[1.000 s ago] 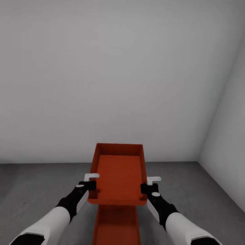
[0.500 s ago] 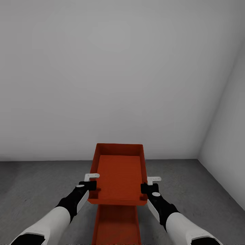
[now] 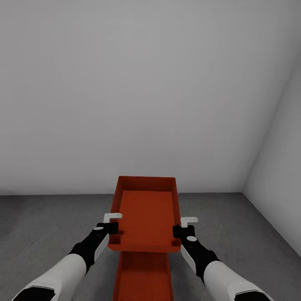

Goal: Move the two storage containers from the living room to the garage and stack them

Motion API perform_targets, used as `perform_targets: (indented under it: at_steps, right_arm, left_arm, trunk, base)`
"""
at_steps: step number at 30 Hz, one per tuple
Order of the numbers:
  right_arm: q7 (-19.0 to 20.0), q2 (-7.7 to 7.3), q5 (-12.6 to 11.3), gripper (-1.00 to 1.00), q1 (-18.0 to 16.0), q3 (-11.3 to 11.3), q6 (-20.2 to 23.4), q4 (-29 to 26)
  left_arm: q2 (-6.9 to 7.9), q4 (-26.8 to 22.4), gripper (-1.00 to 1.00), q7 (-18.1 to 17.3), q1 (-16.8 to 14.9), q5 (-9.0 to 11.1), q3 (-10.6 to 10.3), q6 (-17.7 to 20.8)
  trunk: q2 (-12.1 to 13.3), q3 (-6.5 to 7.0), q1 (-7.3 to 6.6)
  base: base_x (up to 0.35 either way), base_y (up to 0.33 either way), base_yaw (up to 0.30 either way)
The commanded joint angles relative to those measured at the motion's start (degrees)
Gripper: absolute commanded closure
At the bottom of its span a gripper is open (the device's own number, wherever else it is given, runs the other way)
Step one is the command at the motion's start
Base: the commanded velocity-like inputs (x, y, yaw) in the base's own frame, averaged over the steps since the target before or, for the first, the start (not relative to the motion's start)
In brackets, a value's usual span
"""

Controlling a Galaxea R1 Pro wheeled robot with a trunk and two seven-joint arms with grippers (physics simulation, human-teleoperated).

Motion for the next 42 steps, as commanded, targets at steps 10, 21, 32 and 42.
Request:
perform_targets:
  at_steps: [10,21,32,42]
  right_arm:
    - [-1.1,-1.21,-0.2,1.0,0.0,-0.9,-0.2,0.2]
    - [-1.1,-1.27,-0.2,1.0,0.0,-0.9,-0.1,0.2]
    - [-1.1,-1.27,-0.2,1.0,0.0,-0.9,-0.1,0.2]
    - [-1.1,-1.27,-0.2,1.0,0.0,-0.9,-0.2,0.2]
  left_arm:
    - [0.61,-0.3,1.0,2.1,-0.1,-0.8,2.4,-1.0]
    - [0.59,-0.3,1.0,2.1,-0.1,-0.8,2.3,-1.0]
    - [0.61,-0.3,1.0,2.1,-0.1,-0.8,2.3,-1.0]
    - [0.61,-0.3,1.0,2.1,-0.1,-0.9,2.2,-1.0]
  trunk:
    - [0.0,-0.97,0.0]
    - [0.0,-1.97,0.0]
    - [0.0,-2.96,0.0]
    - [0.0,-3.87,0.0]
  base:
    - [0.0,0.0,0.0]
    - [0.0,0.0,0.0]
    - [0.0,0.0,0.0]
    - [0.0,0.0,0.0]
